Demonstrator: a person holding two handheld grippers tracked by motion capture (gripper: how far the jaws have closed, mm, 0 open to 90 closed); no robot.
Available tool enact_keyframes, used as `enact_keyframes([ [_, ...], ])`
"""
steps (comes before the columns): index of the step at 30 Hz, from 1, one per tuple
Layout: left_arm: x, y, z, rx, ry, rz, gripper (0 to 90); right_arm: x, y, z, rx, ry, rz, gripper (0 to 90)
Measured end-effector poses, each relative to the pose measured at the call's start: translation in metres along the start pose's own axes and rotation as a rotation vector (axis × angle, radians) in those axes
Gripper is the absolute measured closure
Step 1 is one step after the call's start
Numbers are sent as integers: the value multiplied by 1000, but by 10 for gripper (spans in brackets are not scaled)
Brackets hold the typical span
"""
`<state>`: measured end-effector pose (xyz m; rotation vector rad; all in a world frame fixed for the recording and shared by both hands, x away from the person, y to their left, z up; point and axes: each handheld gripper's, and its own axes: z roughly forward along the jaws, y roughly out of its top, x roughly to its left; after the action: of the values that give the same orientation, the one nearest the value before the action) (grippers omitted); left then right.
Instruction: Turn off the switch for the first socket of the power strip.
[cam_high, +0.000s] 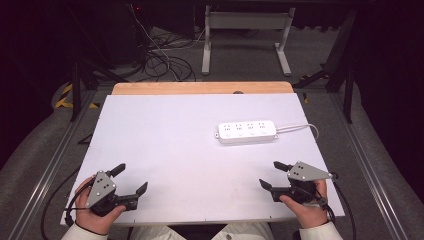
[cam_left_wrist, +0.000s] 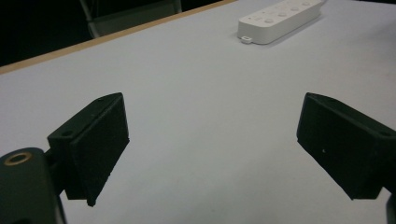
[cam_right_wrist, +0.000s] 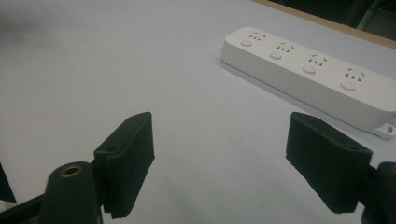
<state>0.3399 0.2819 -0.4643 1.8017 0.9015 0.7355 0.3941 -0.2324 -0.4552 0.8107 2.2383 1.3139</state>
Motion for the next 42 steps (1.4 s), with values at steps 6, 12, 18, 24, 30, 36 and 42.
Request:
enact_keyframes([
  [6, 0, 2, 0, -8, -8, -33, 164, -1, 0, -1, -3, -2, -2, 252],
  [12, -3, 4, -3, 11, -39, -15, 170, -1, 0, -1, -5, -1, 0, 255],
  [18, -9, 9, -4, 41, -35, 9, 170, 0, 2, -1, -16, 3, -7, 263],
  [24, -7, 9, -6, 39, -35, -3, 179, -1, 4, -2, -10, -4, -16, 283],
  [30, -8, 8, -5, 45, -24, 2, 176, -2, 11, -2, 22, -8, -40, 335],
  [36, -8, 8, -5, 47, -18, 3, 177, -7, 22, 2, 50, -8, -23, 398],
  [42, -9, 8, -5, 45, -15, -4, 172, -16, 35, 7, 55, -6, -12, 438],
])
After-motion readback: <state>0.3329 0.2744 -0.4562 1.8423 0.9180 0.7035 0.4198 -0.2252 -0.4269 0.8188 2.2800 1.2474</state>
